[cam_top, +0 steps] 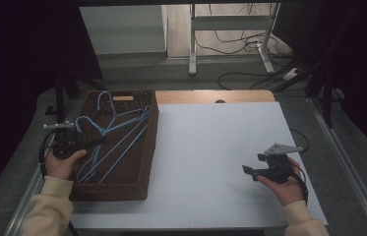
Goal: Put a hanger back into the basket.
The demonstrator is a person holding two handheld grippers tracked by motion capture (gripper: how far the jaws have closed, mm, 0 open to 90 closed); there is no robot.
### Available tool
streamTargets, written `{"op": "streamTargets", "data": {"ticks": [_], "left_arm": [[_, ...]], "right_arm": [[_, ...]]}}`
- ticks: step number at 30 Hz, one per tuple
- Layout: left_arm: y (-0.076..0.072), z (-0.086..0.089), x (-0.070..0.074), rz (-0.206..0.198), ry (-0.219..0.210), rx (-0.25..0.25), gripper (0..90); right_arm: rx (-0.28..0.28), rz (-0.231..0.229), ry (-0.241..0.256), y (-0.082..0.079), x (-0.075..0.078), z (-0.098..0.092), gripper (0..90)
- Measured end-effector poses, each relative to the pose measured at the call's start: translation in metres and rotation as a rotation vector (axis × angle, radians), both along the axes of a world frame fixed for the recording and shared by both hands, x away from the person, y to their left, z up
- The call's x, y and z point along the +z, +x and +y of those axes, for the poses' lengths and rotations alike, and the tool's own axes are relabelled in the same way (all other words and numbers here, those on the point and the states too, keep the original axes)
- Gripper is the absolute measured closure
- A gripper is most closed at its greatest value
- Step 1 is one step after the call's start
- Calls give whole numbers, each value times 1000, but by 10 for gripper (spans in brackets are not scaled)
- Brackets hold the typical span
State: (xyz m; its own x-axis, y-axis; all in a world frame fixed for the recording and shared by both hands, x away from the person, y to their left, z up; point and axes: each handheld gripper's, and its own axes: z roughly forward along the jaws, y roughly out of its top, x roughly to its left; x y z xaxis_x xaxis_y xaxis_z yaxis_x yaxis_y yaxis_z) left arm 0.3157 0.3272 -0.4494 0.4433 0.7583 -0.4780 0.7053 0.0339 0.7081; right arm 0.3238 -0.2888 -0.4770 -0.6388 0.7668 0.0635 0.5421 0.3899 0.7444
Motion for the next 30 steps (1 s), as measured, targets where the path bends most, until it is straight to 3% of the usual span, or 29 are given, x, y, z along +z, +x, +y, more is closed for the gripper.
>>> {"op": "streamTargets", "data": {"ticks": [3, 5, 7, 9, 13, 16, 23, 30], "left_arm": [[3, 2, -3, 36, 17, 26, 833], [3, 0, -5, 33, 84, 60, 709], [4, -1, -6, 26, 114, 76, 600], [4, -2, -5, 22, 123, 96, 502], [2, -2, -3, 4, 113, 105, 435], [2, -3, -1, -9, 101, 96, 376], [-2, -15, 10, -73, 87, 34, 327], [-10, -38, 26, -146, 103, -37, 304]], "right_arm": [[-2, 1, 1, 0, 0, 0, 213], [-1, 1, 0, 0, 0, 0, 211], [4, 1, -4, 0, 0, 0, 210], [3, 2, -4, 0, -1, 0, 210], [6, 2, -10, 0, -2, 1, 210], [10, 4, -11, 1, -2, 1, 210], [23, 7, 3, 2, -2, 1, 208], [28, 11, 2, 1, -3, -1, 205]]}}
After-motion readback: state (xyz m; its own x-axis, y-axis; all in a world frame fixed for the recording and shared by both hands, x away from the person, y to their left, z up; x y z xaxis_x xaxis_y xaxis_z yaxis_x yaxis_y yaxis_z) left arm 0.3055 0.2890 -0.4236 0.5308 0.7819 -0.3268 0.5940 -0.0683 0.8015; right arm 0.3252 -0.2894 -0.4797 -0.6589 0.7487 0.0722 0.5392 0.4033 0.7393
